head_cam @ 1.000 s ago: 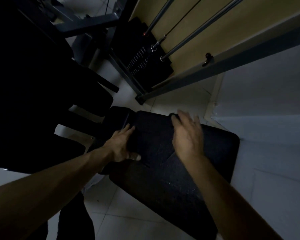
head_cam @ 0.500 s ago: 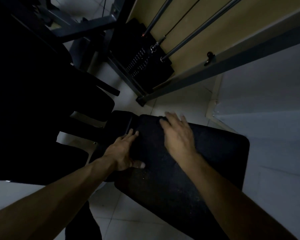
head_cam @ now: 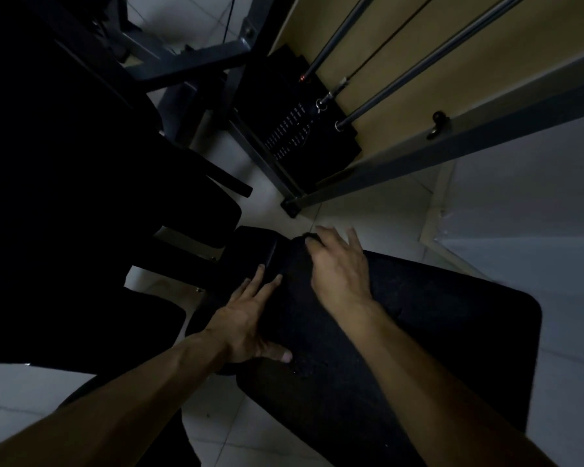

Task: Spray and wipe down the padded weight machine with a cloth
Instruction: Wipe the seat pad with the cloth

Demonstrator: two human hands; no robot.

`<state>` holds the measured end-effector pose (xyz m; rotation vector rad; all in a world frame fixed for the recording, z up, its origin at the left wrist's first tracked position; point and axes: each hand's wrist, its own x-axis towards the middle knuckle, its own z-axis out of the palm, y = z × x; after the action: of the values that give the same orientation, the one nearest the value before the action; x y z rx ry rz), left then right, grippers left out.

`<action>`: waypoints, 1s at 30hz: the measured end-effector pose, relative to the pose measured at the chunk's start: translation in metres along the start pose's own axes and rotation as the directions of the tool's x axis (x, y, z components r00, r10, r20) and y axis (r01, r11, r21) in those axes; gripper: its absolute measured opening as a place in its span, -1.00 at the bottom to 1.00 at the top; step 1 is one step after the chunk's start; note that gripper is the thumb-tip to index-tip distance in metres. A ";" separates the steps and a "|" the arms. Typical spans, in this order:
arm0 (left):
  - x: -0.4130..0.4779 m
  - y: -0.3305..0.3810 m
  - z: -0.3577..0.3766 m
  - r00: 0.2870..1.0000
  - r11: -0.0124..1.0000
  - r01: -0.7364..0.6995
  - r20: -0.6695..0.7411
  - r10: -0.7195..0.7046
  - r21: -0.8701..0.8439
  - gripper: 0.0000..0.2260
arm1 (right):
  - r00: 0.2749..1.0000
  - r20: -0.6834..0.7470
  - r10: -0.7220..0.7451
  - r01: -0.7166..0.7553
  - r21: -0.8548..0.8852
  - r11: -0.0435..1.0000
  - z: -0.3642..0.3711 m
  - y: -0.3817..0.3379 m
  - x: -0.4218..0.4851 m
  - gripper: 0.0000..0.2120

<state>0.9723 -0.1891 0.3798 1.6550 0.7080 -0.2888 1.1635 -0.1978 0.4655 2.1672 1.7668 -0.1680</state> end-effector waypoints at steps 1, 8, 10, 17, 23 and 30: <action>0.000 -0.002 0.000 1.000 1.000 -0.002 -0.003 0.002 -0.005 0.29 | 0.999 0.011 0.048 -0.048 0.001 0.999 0.005 -0.007 0.006 -0.56; -0.006 -0.036 0.007 0.993 0.992 -0.011 -0.116 -0.004 -0.126 0.31 | 0.917 0.230 -0.325 0.298 0.145 0.944 0.027 -0.046 -0.049 -0.32; -0.011 -0.042 0.008 0.996 0.992 0.044 -0.071 -0.052 -0.115 0.36 | 0.930 0.165 -0.329 0.315 0.108 0.943 0.022 -0.030 -0.034 -0.46; -0.014 -0.040 0.012 0.998 0.994 0.067 0.019 -0.065 -0.090 0.35 | 0.994 0.067 -0.082 0.077 0.066 0.995 0.030 -0.024 0.020 -0.58; -0.024 -0.041 0.020 0.992 0.982 0.105 -0.050 -0.114 -0.157 0.47 | 0.818 0.293 -0.496 0.444 0.228 0.867 0.032 -0.050 -0.059 -0.51; -0.046 -0.057 0.039 0.970 0.950 0.096 -0.185 -0.156 -0.298 -0.31 | 0.975 0.085 -0.207 0.208 -0.002 0.978 0.010 0.004 0.018 -0.54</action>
<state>0.9096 -0.2364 0.3510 1.3753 0.9690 -0.0978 1.1721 -0.1851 0.4516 1.9348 1.9384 -0.2956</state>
